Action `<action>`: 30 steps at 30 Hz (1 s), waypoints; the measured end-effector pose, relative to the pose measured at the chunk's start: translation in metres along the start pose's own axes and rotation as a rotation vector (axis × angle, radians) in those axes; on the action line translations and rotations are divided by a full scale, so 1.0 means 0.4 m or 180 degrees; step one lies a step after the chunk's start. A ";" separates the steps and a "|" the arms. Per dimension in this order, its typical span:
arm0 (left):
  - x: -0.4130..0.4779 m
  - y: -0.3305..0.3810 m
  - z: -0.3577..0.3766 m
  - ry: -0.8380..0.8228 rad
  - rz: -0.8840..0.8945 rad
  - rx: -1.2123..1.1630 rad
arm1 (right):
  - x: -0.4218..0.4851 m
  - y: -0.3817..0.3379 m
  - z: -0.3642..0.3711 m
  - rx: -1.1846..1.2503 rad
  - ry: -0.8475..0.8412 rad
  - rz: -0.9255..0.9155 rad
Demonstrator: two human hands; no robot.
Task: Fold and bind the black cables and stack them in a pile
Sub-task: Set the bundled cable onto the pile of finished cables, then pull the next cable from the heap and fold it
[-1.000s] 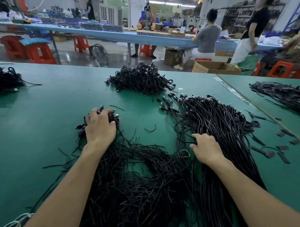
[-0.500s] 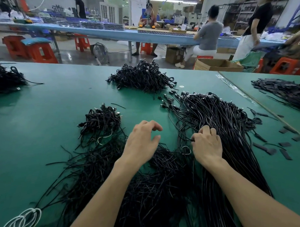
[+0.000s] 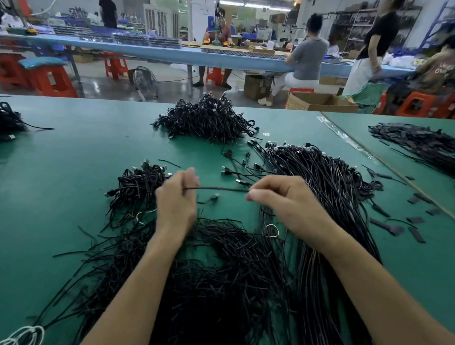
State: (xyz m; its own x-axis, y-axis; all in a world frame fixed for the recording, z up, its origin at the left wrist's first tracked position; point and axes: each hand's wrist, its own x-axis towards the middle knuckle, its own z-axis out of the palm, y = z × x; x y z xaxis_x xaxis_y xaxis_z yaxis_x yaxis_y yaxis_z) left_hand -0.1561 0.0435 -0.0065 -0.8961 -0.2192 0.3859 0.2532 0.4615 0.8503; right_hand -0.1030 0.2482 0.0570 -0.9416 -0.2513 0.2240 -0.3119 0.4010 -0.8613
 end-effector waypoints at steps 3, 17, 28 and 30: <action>0.005 0.004 -0.058 0.0806 0.0308 0.0216 | 0.001 0.045 -0.064 -0.1145 0.1114 0.0462; -0.084 0.066 -0.017 -0.1160 0.0490 0.2084 | 0.017 0.076 0.061 -0.1676 -0.0559 0.0062; -0.112 0.150 -0.054 -0.2841 -0.0820 -0.2218 | 0.019 0.049 0.077 0.0118 -0.0064 0.0114; -0.100 0.152 -0.057 -0.2464 -0.1062 -0.3256 | 0.004 0.047 0.089 -0.0203 -0.0397 0.0204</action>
State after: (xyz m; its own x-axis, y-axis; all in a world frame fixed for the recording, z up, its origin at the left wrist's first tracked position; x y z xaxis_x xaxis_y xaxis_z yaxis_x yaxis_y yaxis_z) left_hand -0.0964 0.0608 0.0381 -0.8571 0.5063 0.0948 -0.1654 -0.4449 0.8802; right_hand -0.1061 0.2240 0.0249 -0.9381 -0.3293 0.1076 -0.2628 0.4740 -0.8404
